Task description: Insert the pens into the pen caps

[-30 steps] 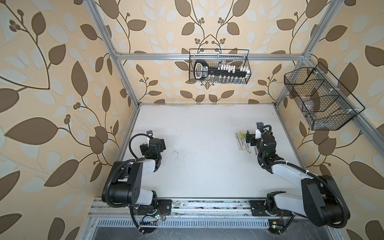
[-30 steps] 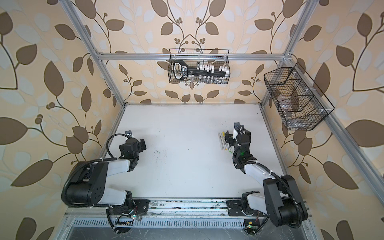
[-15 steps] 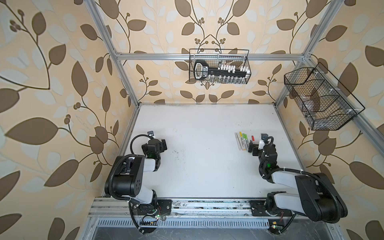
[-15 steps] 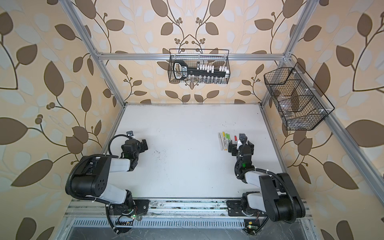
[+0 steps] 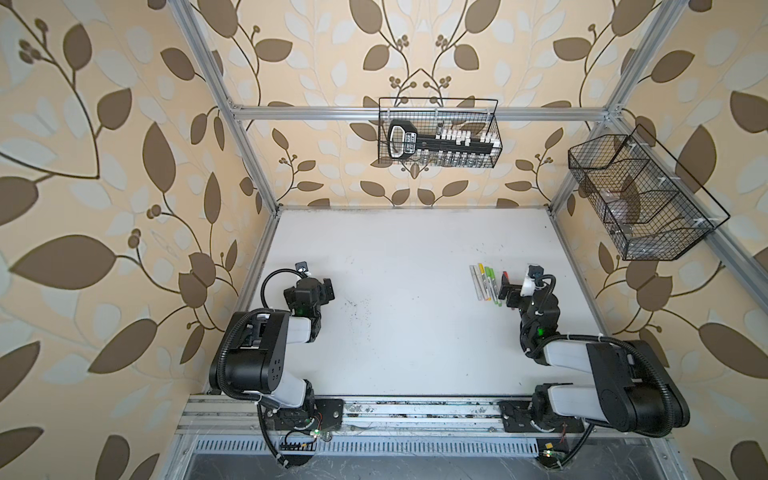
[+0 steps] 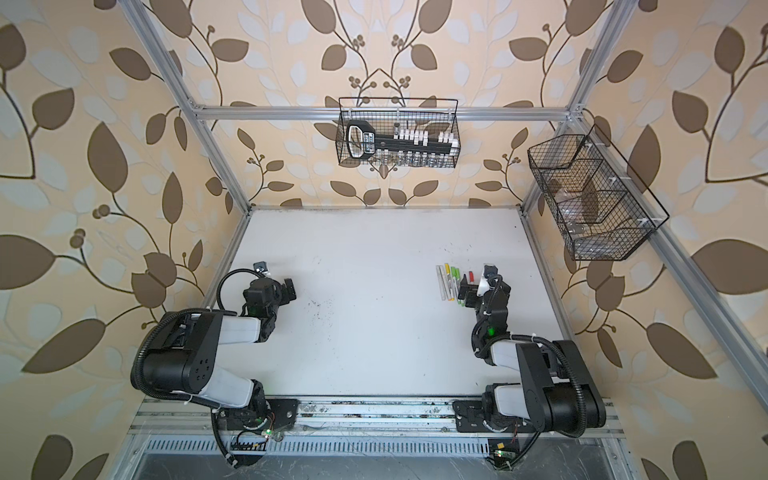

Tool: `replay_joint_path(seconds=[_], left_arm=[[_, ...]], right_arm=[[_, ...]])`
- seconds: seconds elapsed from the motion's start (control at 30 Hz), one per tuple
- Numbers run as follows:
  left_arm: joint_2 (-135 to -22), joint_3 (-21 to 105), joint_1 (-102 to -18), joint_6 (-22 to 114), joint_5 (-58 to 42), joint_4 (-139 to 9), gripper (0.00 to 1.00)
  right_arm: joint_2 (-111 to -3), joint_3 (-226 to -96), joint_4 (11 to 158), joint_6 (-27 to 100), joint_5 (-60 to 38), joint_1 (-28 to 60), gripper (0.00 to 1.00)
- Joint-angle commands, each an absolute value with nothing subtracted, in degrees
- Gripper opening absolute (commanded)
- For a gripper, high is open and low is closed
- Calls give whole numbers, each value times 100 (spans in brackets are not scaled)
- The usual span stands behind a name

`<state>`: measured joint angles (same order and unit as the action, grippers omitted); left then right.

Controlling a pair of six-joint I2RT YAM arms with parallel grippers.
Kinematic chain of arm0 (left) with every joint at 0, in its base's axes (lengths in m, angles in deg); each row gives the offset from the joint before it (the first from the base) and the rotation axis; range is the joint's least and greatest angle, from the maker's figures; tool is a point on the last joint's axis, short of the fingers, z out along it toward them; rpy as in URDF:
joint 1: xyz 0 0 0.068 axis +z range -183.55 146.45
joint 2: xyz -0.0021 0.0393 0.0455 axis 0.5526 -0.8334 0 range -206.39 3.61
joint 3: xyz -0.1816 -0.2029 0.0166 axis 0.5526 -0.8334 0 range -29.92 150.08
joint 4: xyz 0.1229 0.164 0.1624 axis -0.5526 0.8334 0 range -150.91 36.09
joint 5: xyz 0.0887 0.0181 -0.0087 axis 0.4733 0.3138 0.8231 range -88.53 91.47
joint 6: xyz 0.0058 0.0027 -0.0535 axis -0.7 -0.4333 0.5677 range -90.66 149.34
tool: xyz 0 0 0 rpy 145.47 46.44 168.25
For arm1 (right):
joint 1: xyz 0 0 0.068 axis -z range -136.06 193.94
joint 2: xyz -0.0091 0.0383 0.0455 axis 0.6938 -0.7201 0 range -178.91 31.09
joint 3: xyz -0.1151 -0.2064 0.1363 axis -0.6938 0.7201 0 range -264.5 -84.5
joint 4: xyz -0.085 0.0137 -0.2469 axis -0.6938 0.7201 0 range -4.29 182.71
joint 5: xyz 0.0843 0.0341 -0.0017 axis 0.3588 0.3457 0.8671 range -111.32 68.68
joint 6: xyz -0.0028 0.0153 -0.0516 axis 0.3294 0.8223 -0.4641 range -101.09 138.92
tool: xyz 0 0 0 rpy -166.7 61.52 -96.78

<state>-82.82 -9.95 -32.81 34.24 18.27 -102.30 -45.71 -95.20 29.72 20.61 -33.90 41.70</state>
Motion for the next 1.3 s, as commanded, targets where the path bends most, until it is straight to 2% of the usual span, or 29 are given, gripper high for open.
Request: replay_joint_path(seconds=[0.0, 0.6, 0.67, 0.8, 0.9, 1.27], left_arm=[[-8195, -835, -3302, 3461, 1826, -10433, 99], [-8200, -834, -3302, 3461, 1824, -10429, 99], [-8200, -839, -3302, 3465, 1825, -10433, 99], [-8200, -839, -3302, 3461, 1821, -10433, 99], [-8199, -838, -3302, 3461, 1821, -10429, 99], [-8200, -838, -3302, 3461, 1824, -10432, 99]], right_arm=[[-4582, -9451, 2755, 2038, -3294, 4147, 100], [-4582, -9454, 2761, 2029, -3271, 4154, 100], [-4571, -9461, 2786, 1849, -2727, 4169, 100], [-4510, -9348, 2649, 1729, -2423, 4176, 100], [-4590, -9488, 2816, 1985, -2939, 4222, 100], [-4582, -9469, 2789, 2058, -2967, 4284, 100]])
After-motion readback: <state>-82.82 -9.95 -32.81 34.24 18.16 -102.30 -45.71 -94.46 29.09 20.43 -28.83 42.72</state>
